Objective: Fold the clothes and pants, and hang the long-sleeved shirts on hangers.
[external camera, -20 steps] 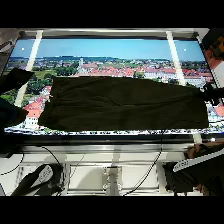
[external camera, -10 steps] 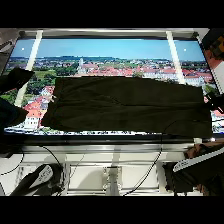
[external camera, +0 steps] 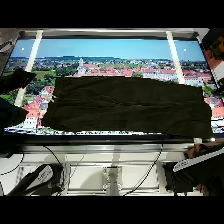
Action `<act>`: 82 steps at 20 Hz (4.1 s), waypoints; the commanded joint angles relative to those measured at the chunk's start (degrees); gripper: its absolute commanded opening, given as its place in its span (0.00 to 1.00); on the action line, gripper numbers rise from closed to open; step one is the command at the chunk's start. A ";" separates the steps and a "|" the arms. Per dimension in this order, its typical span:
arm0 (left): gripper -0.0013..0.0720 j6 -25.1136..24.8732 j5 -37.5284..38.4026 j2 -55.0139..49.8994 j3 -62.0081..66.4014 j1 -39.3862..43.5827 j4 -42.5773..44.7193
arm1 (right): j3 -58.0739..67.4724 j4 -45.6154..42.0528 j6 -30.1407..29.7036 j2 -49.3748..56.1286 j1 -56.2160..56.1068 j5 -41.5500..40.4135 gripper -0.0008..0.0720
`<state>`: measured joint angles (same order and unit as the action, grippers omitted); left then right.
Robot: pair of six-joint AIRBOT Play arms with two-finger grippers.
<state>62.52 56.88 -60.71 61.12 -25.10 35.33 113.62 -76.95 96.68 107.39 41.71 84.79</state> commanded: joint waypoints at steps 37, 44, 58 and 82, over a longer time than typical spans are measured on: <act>0.46 -9.88 -15.32 -1.66 -46.27 -14.19 -24.87 | -30.34 41.59 -28.22 -17.35 -10.08 -0.35 0.79; 0.05 -12.63 -10.64 -1.36 -41.55 -14.14 -25.14 | -29.97 42.38 -28.28 -17.35 -10.08 -0.35 0.03; 0.04 -8.20 -20.90 16.74 -40.59 4.90 -23.39 | -67.34 34.80 -29.09 -41.38 14.78 -9.27 0.03; 0.05 -7.67 -17.18 16.94 -40.41 9.18 -23.43 | -71.65 19.50 -16.68 -33.68 42.88 -15.89 0.62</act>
<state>54.87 38.39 -43.92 20.62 -15.97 11.92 42.00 -59.05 81.36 72.14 84.12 70.87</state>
